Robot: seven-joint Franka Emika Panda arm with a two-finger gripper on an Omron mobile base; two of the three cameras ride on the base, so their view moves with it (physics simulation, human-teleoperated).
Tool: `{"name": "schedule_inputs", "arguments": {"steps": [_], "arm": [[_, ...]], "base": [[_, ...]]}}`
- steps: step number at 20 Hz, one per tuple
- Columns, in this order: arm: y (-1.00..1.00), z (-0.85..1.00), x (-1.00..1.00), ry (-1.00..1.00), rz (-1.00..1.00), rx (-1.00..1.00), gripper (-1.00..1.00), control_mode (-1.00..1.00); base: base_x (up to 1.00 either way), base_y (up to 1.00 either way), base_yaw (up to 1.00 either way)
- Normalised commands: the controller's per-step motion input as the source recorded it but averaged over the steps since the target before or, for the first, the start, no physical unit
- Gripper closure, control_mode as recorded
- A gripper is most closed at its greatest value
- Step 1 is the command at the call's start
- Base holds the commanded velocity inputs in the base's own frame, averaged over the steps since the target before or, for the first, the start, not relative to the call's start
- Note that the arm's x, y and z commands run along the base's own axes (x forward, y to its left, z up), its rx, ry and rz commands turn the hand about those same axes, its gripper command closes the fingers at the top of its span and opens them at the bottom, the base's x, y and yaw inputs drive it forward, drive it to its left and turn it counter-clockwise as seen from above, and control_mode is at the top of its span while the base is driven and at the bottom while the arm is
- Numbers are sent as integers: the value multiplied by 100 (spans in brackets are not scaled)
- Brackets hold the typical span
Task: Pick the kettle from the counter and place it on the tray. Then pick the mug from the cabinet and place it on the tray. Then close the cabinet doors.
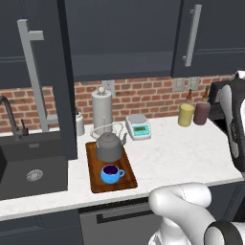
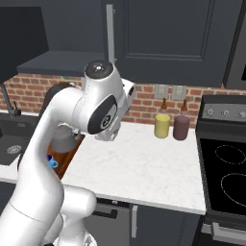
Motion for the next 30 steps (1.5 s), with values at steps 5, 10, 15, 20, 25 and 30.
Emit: {"name": "schedule_inputs", "arguments": {"steps": [5, 10, 15, 20, 25, 30], "arm": [[51, -46, -6, 12, 4, -17, -100, -100], [41, -19, -28, -3, 1, -19, -100, -100], [31, 0, -53, -24, 0, -13, -100, -100], [45, 0, -40, -25, 0, -12, -100, -100], [47, 4, -14, -14, -4, -14, -100, -100], [7, -8, -5, 1, -1, -11, -100, -100]], "base": [[0, 0, 0], [0, 0, 0], [0, 0, 0], [0, 0, 0], [0, 0, 0], [0, 0, 0]]}}
